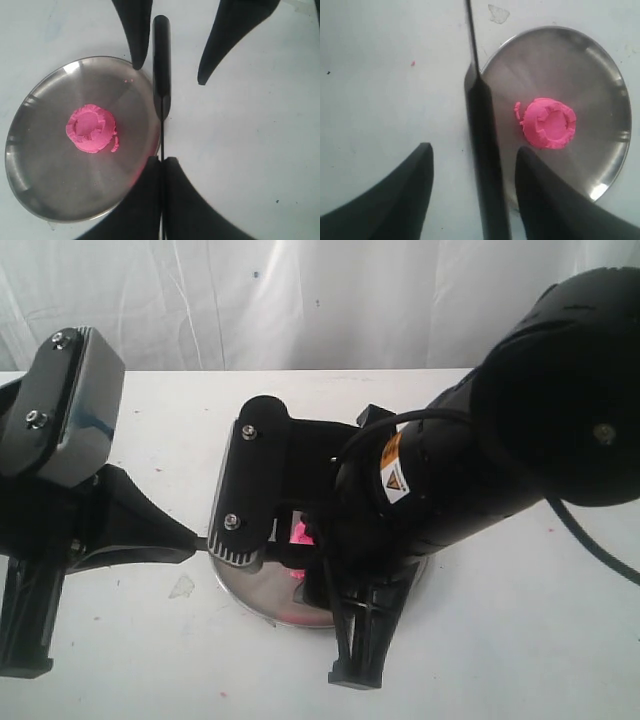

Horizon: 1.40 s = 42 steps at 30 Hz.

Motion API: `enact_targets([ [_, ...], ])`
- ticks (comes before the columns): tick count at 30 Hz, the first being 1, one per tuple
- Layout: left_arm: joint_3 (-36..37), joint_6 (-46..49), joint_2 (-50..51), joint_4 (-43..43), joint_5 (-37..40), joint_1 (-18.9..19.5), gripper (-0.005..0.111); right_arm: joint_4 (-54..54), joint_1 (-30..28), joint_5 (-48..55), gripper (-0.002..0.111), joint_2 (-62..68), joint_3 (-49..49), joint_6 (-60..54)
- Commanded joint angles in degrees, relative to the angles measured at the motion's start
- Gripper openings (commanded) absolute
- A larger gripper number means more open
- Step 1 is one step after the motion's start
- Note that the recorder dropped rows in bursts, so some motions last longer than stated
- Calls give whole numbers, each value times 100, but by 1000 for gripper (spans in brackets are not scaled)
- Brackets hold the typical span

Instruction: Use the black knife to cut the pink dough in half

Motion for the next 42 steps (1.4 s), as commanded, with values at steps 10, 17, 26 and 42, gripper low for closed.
enact_targets([
  [10, -9, 144, -61, -112, 212, -3, 0, -225, -35, 170, 41, 76, -20, -57],
  [17, -9, 145, -61, -112, 219, -3, 0, -225, -35, 103, 39, 101, -20, -57],
  [26, -9, 145, -61, -122, 157, -3, 0, -225, -35, -75, 5, 121, -20, 100],
  [42, -9, -131, -61, -133, -311, -3, 1, -686, -35, -110, 0, 121, -20, 851],
])
